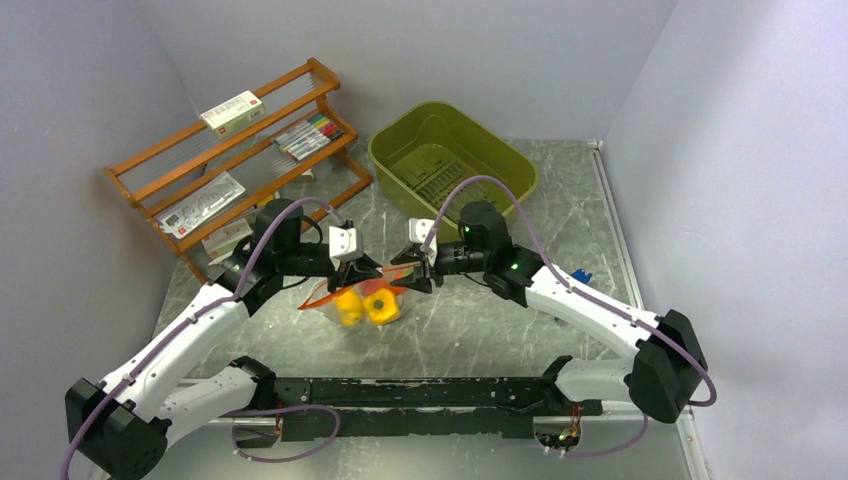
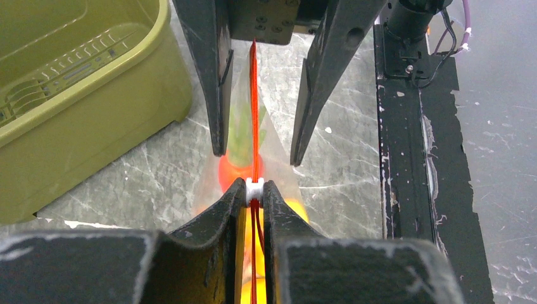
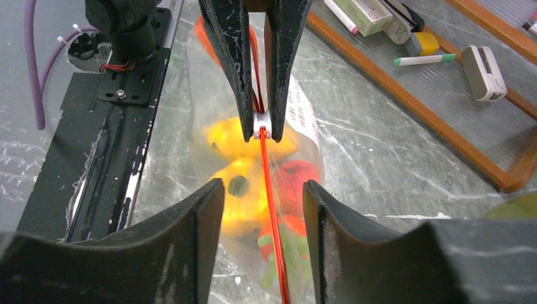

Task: Place the food in the zip-top bag and seal the zipper
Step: Zip the zipper food storage bag at the center of the board.

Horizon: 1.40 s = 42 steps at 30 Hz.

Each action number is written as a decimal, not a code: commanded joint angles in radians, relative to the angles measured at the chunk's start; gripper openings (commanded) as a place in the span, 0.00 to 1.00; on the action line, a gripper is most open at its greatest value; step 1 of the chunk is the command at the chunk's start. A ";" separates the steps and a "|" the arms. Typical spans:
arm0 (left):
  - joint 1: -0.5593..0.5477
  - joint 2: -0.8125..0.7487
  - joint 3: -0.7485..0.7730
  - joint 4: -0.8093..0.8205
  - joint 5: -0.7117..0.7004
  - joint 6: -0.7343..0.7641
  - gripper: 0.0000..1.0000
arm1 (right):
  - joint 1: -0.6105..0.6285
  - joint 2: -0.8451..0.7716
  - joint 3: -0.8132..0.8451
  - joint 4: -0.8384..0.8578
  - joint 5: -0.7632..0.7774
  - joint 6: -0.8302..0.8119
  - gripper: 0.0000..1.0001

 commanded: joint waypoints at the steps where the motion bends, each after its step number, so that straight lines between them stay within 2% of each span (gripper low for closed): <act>1: -0.002 -0.008 -0.001 0.035 0.042 0.002 0.07 | 0.025 0.027 0.053 0.040 0.023 -0.011 0.39; 4: -0.002 -0.008 0.000 0.031 0.042 0.004 0.07 | 0.032 0.038 0.064 0.046 0.032 -0.023 0.26; 6: -0.002 -0.006 0.006 0.029 0.041 0.003 0.07 | 0.034 0.023 0.057 0.055 0.054 -0.035 0.06; 7: -0.002 -0.005 0.012 0.022 0.041 0.007 0.07 | 0.034 0.011 0.042 0.066 0.068 -0.036 0.00; 13: -0.002 -0.007 0.040 -0.054 0.013 0.058 0.07 | 0.019 -0.054 0.015 0.077 0.115 -0.012 0.00; 23: -0.002 -0.034 0.074 -0.191 -0.050 0.118 0.07 | -0.111 -0.149 -0.087 0.163 0.001 0.068 0.00; 42: -0.002 -0.097 0.093 -0.288 -0.111 0.122 0.07 | -0.273 -0.268 -0.116 0.090 -0.019 0.090 0.00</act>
